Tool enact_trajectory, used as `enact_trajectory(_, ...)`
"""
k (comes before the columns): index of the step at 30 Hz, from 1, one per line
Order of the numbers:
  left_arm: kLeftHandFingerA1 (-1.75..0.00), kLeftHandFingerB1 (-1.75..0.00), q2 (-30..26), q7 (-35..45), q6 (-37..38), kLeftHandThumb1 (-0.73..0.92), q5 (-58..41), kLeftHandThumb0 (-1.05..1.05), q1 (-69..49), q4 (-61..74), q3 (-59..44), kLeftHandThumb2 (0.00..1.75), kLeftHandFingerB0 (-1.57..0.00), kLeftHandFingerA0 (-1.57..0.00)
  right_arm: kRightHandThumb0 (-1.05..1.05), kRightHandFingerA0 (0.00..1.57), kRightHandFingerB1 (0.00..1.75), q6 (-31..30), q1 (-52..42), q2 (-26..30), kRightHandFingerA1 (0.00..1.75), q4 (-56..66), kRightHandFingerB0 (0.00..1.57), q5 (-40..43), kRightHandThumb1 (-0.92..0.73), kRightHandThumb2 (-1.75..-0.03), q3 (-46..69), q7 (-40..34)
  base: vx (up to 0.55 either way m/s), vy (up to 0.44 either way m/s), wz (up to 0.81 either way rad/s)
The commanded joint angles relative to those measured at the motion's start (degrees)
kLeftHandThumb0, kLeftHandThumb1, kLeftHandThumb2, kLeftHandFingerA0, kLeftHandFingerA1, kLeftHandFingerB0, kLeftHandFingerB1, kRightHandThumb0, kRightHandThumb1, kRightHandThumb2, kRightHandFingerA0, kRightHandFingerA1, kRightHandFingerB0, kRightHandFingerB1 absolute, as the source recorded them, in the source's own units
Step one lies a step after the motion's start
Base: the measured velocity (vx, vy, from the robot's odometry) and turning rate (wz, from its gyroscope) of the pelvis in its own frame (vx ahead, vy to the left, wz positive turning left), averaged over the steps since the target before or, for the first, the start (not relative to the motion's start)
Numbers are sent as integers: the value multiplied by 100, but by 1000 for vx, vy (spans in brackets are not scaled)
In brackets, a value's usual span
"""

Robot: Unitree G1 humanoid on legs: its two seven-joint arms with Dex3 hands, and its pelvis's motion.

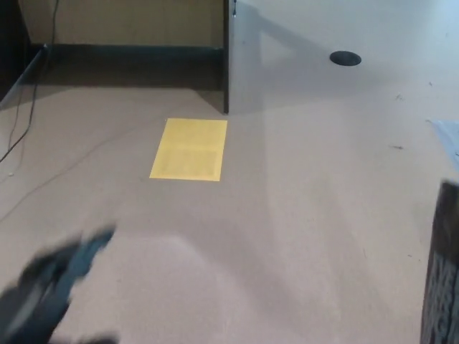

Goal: A person is holding a plastic bag and the robot extends its left hand to grab the bag by hooking its thumb into the holes at the top and brings its hand down by its side. Then it extends its arm again to hand the plastic bag back to the person.

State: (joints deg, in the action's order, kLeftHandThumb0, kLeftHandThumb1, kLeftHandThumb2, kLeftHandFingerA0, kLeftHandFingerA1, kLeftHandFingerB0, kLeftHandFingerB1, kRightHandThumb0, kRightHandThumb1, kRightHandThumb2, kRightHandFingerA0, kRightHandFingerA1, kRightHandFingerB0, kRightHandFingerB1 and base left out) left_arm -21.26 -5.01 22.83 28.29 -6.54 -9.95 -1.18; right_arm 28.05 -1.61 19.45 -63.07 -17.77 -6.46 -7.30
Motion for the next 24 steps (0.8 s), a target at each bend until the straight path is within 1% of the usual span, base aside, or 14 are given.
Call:
enact_trajectory(1,-50,-48,95,-1519,1280,32,-111,-28,-652,-2210,-239,86,0,-1,-30,82,44,51,-104,0,51,-101,64,54,-68,-61,34,-122,0,0,0)
enact_trajectory(2,-50,-48,56,-1730,1282,33,5,-28,-448,-2585,-190,87,0,-1,-30,82,45,32,35,15,52,-127,64,72,-68,-61,60,-104,0,0,0)
enact_trajectory(3,-41,-34,12,-1880,1325,38,67,-45,-353,-2951,-155,64,-12,-16,-30,79,45,36,105,28,51,-135,64,94,-68,-60,81,-78,0,0,0)
enact_trajectory(4,-41,-34,-26,-1973,1404,38,86,-45,-329,-3245,-133,64,-12,-16,-30,79,45,52,118,35,51,-132,64,110,-68,-60,95,-57,0,0,0)
enact_trajectory(5,-35,-28,-48,-2035,1448,47,86,-40,-304,-3431,-124,55,-16,-22,-30,80,45,25,139,27,50,-117,64,113,-68,-60,100,-63,0,0,0)
enact_trajectory(7,-33,-28,-76,-2134,1498,48,100,-40,-157,-3780,-77,56,-16,-22,-30,80,44,-52,254,36,50,-125,64,117,-68,-61,108,-30,0,0,0)
enact_trajectory(10,-36,-28,-181,-2554,1520,51,379,-41,-72,-4245,143,57,-16,-22,-30,80,44,-59,259,23,50,-89,64,126,-68,-60,122,-53,0,0,0)
enact_trajectory(11,-35,-27,-207,-2501,1473,52,341,-39,-22,-4404,163,56,-15,-19,-31,79,44,-30,290,3,51,-105,64,121,-68,-61,113,-53,0,0,0)
enact_trajectory(12,-38,-33,-238,-2451,1419,48,312,-45,52,-4532,182,64,-13,-13,-31,79,45,-12,338,-16,51,-119,64,114,-68,-61,106,-55,0,0,0)
enact_trajectory(13,-38,-33,-271,-2424,1375,48,301,-45,137,-4641,204,64,-13,-13,-31,79,45,-3,390,-34,51,-130,64,109,-68,-61,101,-60,0,0,0)
enact_trajectory(15,-36,-27,-263,-2307,1455,51,168,-35,330,-4773,185,56,-14,-16,-31,82,45,-69,562,-47,52,-127,66,207,-68,-60,183,12,0,0,0)
enact_trajectory(19,-37,-28,-282,-2419,1472,50,196,-36,645,-4945,335,55,-15,-19,-30,81,45,-131,799,7,51,-99,66,180,-67,-60,225,-51,0,0,0)
enact_trajectory(21,-38,-28,-307,-2344,1609,49,115,-34,809,-5096,396,55,-17,-24,-30,81,46,-44,950,47,51,-135,66,201,-67,-60,261,21,0,0,0)
enact_trajectory(24,-38,-28,-341,-2307,1647,49,66,-35,986,-5194,449,56,-18,-25,-31,80,45,-175,1141,41,50,-135,66,199,-67,-60,298,41,0,0,0)
